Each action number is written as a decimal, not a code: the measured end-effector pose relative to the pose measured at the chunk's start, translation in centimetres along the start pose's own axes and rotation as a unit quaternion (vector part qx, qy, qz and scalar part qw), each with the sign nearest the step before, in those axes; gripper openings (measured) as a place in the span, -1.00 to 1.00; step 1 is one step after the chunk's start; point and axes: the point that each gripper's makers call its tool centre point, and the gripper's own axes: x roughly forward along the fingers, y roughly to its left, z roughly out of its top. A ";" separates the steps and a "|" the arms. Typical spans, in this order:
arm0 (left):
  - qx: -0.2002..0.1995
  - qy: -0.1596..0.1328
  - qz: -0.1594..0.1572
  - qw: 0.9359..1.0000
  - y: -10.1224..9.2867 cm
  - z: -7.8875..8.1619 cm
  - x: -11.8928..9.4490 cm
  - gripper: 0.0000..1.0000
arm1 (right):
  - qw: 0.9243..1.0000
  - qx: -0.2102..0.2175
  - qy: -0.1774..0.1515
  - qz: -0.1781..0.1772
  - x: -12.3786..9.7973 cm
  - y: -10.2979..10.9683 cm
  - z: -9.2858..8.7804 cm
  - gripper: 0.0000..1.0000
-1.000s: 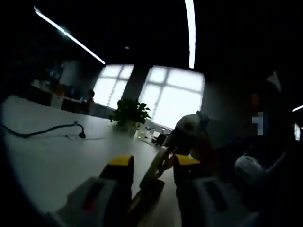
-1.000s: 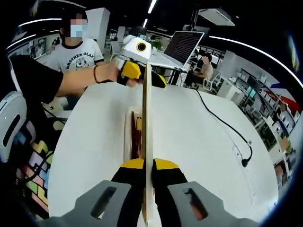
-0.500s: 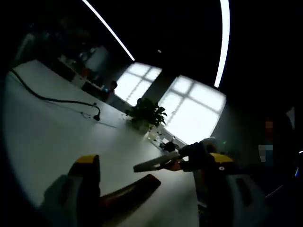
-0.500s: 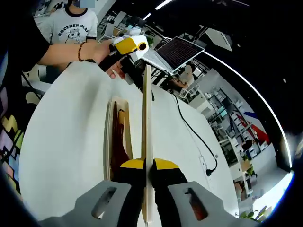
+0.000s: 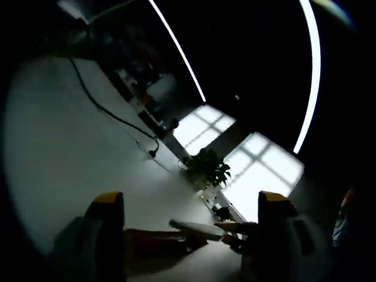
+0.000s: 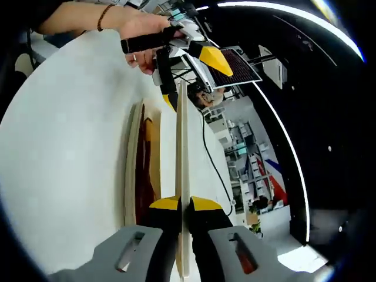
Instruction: Arrange the utensils inside the cutlery case until each visible utensil rests in its matching compartment.
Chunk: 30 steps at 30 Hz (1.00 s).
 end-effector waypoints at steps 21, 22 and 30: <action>0.063 0.010 0.068 0.996 1.6 -1.2 -2.0 0.83 | 0.989 -0.117 0.039 -0.076 1.7 1.1 -0.1 -0.94; 0.051 0.009 0.064 0.997 1.5 -1.2 -2.0 0.83 | 0.989 -0.119 0.039 -0.078 1.7 1.0 -0.1 -0.94; 0.035 0.017 0.058 0.998 1.3 -2.0 -2.0 0.79 | 0.985 -0.144 0.031 -0.087 1.6 1.4 0.8 -0.94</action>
